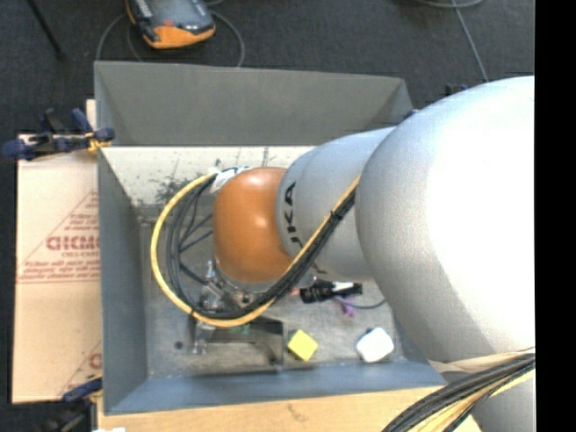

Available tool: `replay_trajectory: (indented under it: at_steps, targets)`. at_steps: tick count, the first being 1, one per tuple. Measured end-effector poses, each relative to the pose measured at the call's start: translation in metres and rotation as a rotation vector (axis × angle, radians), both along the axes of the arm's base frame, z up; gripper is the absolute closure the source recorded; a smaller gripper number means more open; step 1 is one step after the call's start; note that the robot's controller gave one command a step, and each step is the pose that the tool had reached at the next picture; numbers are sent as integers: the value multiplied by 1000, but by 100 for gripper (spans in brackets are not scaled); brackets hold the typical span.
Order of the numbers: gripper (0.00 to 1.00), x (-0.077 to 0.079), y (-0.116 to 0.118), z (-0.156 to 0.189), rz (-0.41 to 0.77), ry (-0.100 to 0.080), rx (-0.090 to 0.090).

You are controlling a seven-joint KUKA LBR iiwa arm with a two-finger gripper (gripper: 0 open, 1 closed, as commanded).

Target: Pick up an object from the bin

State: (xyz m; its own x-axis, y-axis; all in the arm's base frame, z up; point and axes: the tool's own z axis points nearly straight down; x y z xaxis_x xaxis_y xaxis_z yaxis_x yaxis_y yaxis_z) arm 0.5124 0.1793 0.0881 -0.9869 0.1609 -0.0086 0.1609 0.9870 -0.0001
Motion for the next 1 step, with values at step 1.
replay_trajectory:
  at_steps: [1]
  targets:
    - [100,26,-5,-2,-37,39,4]
